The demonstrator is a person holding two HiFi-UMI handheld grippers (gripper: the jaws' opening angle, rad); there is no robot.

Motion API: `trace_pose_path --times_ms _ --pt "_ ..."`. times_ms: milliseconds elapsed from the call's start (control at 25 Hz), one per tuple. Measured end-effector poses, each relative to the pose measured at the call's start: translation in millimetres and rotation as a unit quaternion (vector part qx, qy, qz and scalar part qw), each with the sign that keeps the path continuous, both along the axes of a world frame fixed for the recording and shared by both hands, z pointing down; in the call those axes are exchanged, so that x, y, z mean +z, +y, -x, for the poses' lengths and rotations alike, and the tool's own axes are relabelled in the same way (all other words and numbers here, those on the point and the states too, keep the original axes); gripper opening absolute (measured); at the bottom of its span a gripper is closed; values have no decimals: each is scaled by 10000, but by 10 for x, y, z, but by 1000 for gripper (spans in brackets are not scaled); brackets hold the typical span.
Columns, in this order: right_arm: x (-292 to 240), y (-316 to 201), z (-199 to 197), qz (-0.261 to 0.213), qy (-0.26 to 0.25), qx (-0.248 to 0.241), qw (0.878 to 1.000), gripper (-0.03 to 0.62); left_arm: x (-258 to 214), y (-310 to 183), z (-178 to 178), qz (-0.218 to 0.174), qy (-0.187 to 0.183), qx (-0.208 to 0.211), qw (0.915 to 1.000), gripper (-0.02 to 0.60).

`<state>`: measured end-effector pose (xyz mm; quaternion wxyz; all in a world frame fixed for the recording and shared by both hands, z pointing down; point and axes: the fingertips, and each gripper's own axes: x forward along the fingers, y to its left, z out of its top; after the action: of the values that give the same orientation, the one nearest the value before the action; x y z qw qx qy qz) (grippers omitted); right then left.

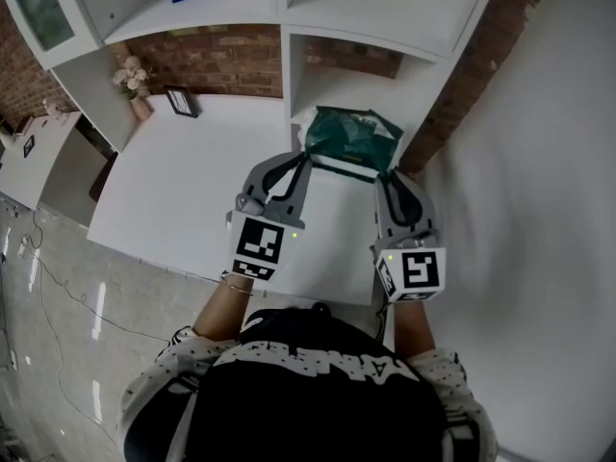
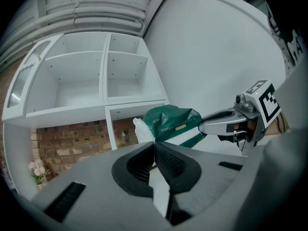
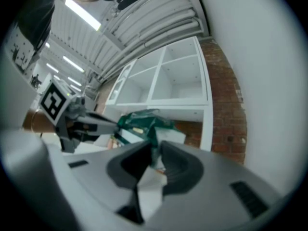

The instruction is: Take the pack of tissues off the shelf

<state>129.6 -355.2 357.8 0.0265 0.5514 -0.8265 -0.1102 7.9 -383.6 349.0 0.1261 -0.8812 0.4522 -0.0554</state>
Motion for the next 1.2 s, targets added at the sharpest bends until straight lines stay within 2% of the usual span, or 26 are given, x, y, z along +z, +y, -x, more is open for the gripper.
trace_pose_path --times_ms 1200 --pt "562 126 -28 523 69 202 9984 87 589 109 -42 490 -64 42 9988 38"
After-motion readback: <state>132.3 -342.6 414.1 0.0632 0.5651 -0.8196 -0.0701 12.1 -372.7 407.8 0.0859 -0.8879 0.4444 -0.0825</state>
